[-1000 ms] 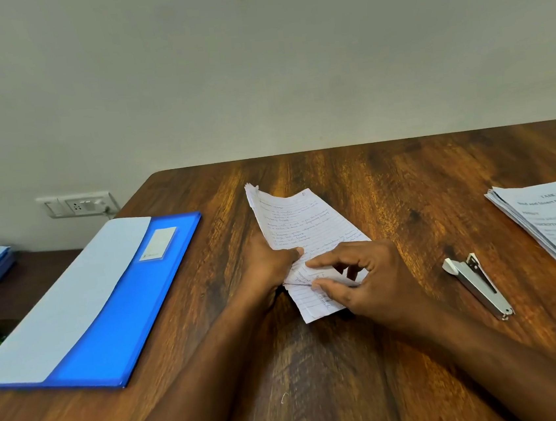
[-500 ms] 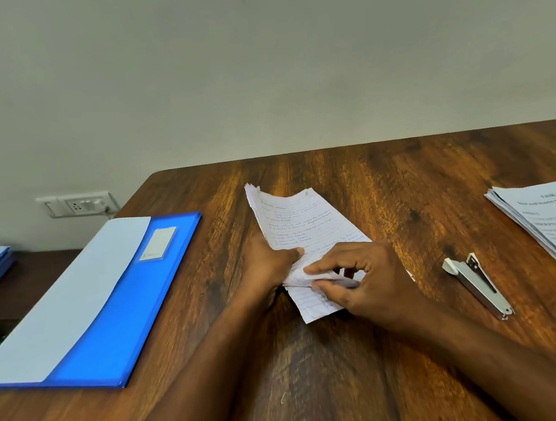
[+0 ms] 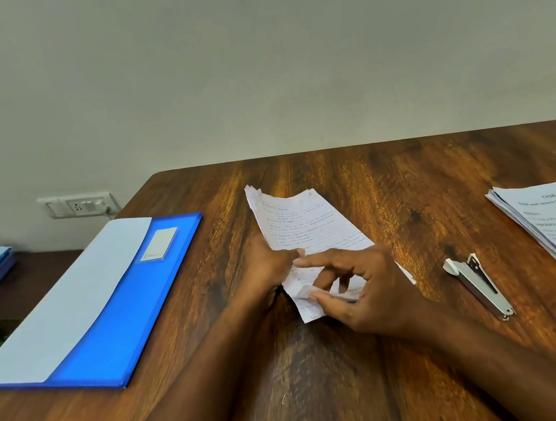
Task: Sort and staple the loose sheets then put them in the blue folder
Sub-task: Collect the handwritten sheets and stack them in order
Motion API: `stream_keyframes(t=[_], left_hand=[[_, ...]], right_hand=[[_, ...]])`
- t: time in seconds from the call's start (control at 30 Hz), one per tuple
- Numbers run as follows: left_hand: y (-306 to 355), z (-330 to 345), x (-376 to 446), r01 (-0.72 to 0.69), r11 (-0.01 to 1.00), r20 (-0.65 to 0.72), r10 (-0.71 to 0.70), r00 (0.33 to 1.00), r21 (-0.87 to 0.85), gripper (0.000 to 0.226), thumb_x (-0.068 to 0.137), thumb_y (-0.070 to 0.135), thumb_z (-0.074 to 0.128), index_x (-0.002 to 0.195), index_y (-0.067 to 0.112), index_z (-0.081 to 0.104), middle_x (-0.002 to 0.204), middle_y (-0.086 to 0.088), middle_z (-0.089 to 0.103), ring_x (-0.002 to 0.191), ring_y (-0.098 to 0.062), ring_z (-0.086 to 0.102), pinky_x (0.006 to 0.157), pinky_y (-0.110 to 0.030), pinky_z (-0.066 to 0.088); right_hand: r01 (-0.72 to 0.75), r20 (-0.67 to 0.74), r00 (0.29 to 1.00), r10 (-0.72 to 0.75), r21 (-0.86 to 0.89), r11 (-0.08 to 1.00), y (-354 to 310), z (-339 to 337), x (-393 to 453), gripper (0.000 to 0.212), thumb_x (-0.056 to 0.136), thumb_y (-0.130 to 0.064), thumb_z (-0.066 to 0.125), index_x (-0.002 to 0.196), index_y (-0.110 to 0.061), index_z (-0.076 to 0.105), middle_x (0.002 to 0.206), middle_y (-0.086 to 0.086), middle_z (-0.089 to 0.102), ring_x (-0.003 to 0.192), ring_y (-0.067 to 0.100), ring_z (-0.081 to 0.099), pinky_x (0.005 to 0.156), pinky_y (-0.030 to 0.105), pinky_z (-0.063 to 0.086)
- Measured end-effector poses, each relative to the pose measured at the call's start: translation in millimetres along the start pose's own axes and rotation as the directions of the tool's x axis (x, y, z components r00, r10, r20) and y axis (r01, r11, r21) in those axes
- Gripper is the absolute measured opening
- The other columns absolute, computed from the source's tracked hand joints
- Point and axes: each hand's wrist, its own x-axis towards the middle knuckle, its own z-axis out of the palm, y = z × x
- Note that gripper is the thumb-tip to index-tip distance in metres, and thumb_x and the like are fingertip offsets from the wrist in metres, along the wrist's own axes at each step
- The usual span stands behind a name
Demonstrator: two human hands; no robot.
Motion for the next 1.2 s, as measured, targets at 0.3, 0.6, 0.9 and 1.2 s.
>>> stream_keyframes(t=[0.3, 0.6, 0.9, 1.2], left_hand=[[-5.4, -1.6, 6.1, 0.091, 0.994, -0.005, -0.091, 0.996, -0.062, 0.051, 0.084, 0.001, 0.081, 0.13, 0.016, 0.066, 0.127, -0.003, 0.073, 0.111, -0.024, 0.072, 0.095, -0.051, 0.06], [-1.4, -3.2, 3.6, 0.126, 0.989, 0.007, -0.126, 0.992, -0.074, 0.049, 0.086, 0.001, 0.08, 0.131, 0.013, 0.066, 0.128, -0.005, 0.073, 0.112, -0.025, 0.071, 0.096, -0.051, 0.06], [2.6, -2.1, 1.3, 0.131, 0.986, 0.026, -0.129, 0.991, -0.102, 0.046, 0.088, -0.002, 0.077, 0.13, 0.01, 0.065, 0.13, -0.008, 0.071, 0.113, -0.027, 0.071, 0.092, -0.044, 0.061], [-1.8, -2.1, 3.2, 0.077, 0.994, 0.02, -0.076, 0.997, -0.078, 0.046, 0.087, 0.002, 0.079, 0.13, 0.014, 0.066, 0.126, 0.0, 0.073, 0.105, -0.019, 0.073, 0.083, -0.036, 0.064]], right_hand=[[0.244, 0.267, 0.946, -0.183, -0.217, 0.945, 3.0, -3.1, -1.5, 0.013, 0.087, -0.011, 0.073, 0.097, -0.021, 0.076, 0.098, -0.007, 0.074, 0.086, 0.008, 0.069, 0.066, 0.033, 0.057], [0.47, 0.382, 0.867, -0.32, -0.411, 0.781, -3.1, 1.5, -2.6, 0.017, 0.095, -0.035, 0.072, 0.098, -0.018, 0.074, 0.096, -0.001, 0.07, 0.08, 0.02, 0.064, 0.059, 0.04, 0.052], [0.487, 0.297, 0.872, -0.39, -0.429, 0.761, -0.5, 4.4, -4.5, 0.014, 0.092, -0.017, 0.074, 0.106, -0.016, 0.079, 0.092, 0.001, 0.071, 0.075, 0.02, 0.065, 0.056, 0.036, 0.049], [0.307, 0.201, 0.945, -0.258, -0.276, 0.911, -7.2, 7.7, -5.1, 0.025, 0.092, -0.015, 0.072, 0.116, -0.016, 0.079, 0.087, -0.003, 0.073, 0.074, 0.011, 0.063, 0.062, 0.025, 0.049]])
